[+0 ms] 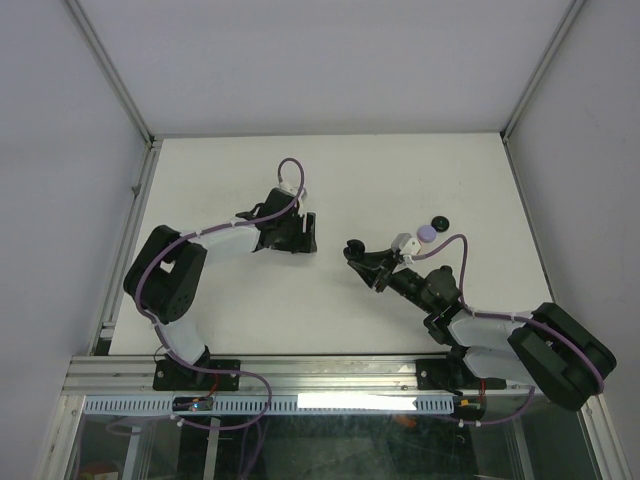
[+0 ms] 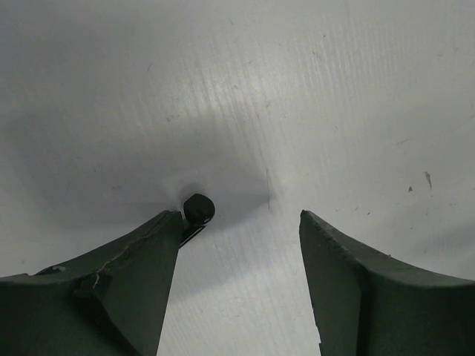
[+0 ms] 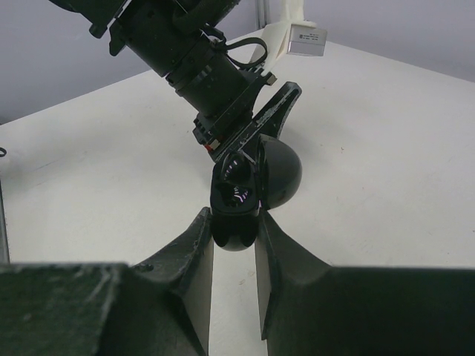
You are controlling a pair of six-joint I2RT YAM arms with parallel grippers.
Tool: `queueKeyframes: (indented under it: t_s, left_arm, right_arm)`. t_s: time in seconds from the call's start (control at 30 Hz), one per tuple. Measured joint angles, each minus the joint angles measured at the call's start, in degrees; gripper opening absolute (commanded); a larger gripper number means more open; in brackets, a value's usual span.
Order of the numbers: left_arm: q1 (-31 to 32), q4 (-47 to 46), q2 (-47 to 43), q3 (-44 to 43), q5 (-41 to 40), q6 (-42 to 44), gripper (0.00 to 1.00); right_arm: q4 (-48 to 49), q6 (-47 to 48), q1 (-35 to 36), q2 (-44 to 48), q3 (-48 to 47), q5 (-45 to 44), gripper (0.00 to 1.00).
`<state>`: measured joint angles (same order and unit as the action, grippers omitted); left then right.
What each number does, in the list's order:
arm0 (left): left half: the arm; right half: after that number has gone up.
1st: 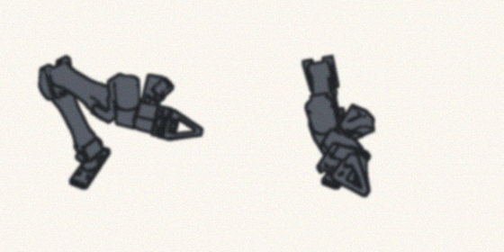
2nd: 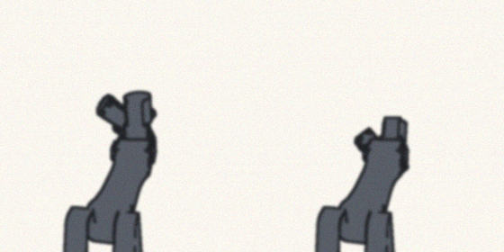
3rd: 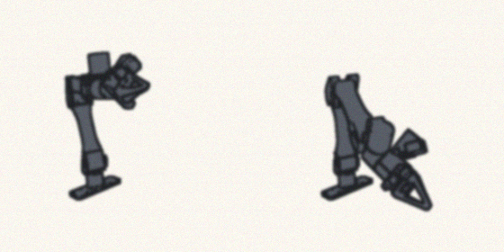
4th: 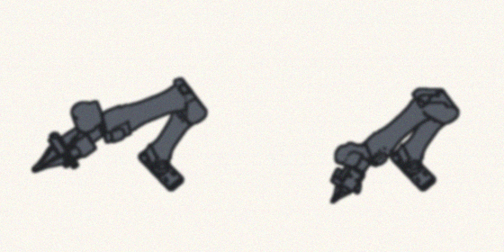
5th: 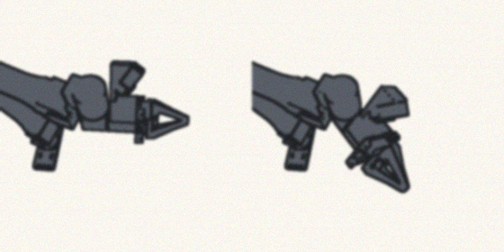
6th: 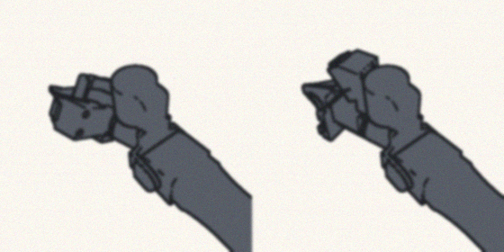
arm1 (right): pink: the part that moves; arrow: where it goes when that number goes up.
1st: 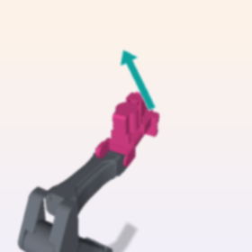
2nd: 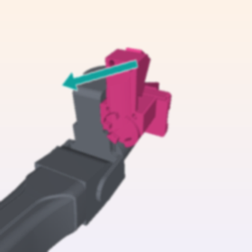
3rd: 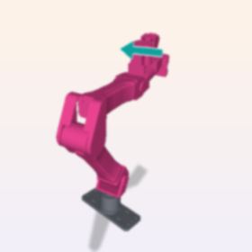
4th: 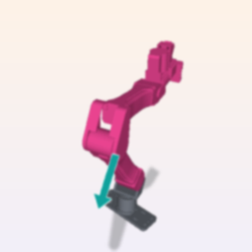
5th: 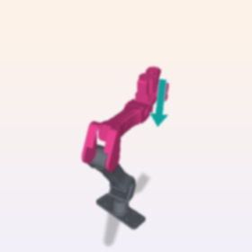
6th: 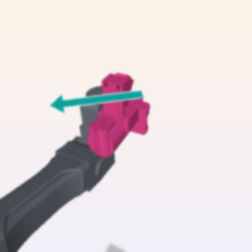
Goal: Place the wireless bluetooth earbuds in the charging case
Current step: Pick up the earbud from the center of the board.
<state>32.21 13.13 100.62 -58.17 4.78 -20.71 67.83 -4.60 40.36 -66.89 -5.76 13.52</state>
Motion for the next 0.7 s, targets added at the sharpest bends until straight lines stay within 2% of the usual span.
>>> queueKeyframes:
  t_s: [0.23,0.43,0.7]
  left_arm:
    - [0.37,3.43,-0.07,-1.14,-3.52,0.04,0.56]
    - [1.97,7.80,1.79,-5.90,-7.89,0.59,0.47]
    - [4.02,12.35,6.08,-10.56,-12.96,0.98,0.41]
  right_arm:
    - [0.00,-0.02,0.00,-0.04,0.00,0.00,0.00]
    - [0.00,-0.02,0.00,-0.15,0.00,0.00,0.00]
    - [-0.02,-0.04,0.00,-0.26,0.00,0.00,0.00]
